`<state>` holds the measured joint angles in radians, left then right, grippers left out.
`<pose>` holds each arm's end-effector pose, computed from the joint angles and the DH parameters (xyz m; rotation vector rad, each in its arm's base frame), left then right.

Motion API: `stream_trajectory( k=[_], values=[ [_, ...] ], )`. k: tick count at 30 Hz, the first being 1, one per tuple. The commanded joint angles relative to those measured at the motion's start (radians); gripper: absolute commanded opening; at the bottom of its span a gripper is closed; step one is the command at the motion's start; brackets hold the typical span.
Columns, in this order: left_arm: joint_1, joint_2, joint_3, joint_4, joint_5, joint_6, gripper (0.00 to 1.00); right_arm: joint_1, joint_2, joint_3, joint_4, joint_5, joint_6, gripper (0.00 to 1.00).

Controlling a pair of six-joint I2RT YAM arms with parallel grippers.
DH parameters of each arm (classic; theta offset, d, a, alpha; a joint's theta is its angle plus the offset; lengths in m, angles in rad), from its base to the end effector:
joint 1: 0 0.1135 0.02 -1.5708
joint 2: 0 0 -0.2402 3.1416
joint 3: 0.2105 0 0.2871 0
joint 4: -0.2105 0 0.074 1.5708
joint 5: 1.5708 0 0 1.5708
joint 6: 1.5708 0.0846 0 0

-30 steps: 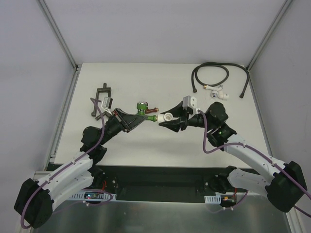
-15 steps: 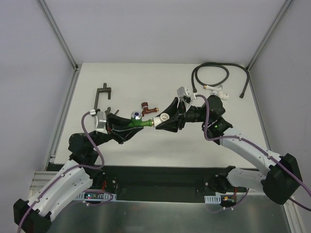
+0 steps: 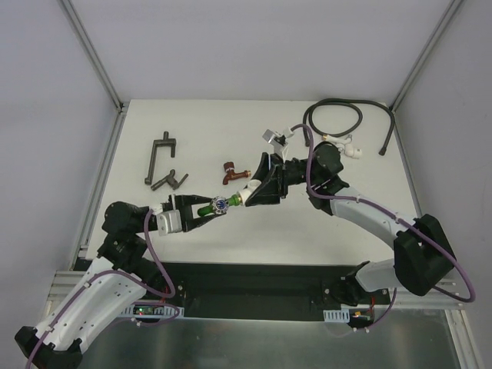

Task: Install the water faucets

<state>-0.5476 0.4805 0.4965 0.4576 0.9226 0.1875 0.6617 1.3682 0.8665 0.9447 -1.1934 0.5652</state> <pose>0.1340 -0.1607 0.3460 1.1587 0.6641 -0.8103 0.2213 0.2720 0.3114 -1.2547 1.0598 1.6404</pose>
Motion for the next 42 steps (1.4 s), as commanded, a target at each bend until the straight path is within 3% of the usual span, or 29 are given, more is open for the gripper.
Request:
stream_trajectory(
  k=[1, 8, 16, 21, 25, 26, 30, 35, 38, 42],
  values=[
    [-0.023, 0.004, 0.031, -0.217, 0.245, 0.162, 0.36, -0.001, 0.045, 0.094, 0.189, 0.147, 0.136, 0.02],
    [-0.023, 0.000, 0.022, -0.218, 0.161, 0.152, 0.53, -0.010, 0.075, 0.100, 0.197, 0.138, 0.141, 0.02],
    [-0.023, -0.046, -0.027, -0.093, -0.182, -0.009, 0.73, -0.039, 0.098, 0.091, 0.198, 0.150, 0.131, 0.02],
    [-0.023, -0.106, -0.079, 0.036, -0.396, -0.248, 0.85, -0.060, 0.103, 0.077, 0.200, 0.170, 0.114, 0.02],
    [-0.023, -0.149, -0.082, 0.006, -0.623, -0.491, 0.94, -0.080, 0.094, 0.054, 0.201, 0.208, 0.067, 0.02],
    [-0.023, -0.157, -0.079, -0.019, -0.710, -0.610, 0.95, -0.082, 0.089, 0.042, 0.201, 0.218, 0.056, 0.02],
    [-0.023, -0.189, -0.065, -0.126, -0.842, -0.879, 0.95, -0.086, 0.075, 0.014, 0.198, 0.258, 0.004, 0.02],
    [-0.023, -0.187, -0.095, -0.171, -0.867, -1.283, 0.83, -0.088, 0.057, -0.010, 0.195, 0.297, -0.050, 0.02],
    [-0.023, -0.174, -0.127, -0.117, -0.840, -1.413, 0.81, -0.086, 0.051, -0.024, 0.192, 0.313, -0.083, 0.02],
    [-0.023, -0.106, -0.131, -0.100, -0.826, -1.476, 0.81, -0.085, 0.048, -0.029, 0.190, 0.318, -0.100, 0.02]
  ],
)
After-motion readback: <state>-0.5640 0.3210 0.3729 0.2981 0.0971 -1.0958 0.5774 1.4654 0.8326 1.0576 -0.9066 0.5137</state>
